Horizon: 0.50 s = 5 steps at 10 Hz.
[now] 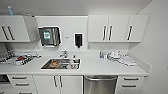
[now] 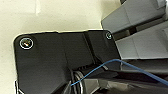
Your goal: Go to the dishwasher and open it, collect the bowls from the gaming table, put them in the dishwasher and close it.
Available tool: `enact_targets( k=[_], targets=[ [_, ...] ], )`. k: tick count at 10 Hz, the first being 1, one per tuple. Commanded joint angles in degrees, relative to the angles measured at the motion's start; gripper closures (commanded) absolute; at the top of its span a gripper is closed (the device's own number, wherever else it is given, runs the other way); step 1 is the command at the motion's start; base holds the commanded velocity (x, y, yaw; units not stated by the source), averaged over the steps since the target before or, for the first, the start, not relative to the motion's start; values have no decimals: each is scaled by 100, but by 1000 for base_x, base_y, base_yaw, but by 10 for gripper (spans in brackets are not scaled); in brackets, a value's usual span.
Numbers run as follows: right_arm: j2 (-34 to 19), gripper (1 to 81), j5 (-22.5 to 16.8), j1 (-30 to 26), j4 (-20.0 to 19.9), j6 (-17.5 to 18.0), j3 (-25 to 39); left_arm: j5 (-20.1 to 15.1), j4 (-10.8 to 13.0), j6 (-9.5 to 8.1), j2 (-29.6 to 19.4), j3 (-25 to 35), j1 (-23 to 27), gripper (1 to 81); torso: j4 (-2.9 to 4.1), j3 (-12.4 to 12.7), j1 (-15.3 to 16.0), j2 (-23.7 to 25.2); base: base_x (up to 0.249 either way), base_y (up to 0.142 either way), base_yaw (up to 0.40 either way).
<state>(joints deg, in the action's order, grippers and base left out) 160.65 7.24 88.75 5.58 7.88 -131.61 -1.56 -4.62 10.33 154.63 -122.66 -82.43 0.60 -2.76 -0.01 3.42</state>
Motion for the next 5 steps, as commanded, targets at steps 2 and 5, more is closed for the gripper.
enact_targets(
  k=[2, 5],
  targets=[
    [-57, 10, -258, -300, 83, -32, 66, -310, -48, 13, -80, 102, 346, 10, 0, 0, 1, 0, 98, 0, 0],
    [-65, 10, -258, -291, 83, -32, 66, -310, -48, 13, -81, 111, 346, 10, 0, 0, 1, 0, 98, 0, 0]
  ],
)
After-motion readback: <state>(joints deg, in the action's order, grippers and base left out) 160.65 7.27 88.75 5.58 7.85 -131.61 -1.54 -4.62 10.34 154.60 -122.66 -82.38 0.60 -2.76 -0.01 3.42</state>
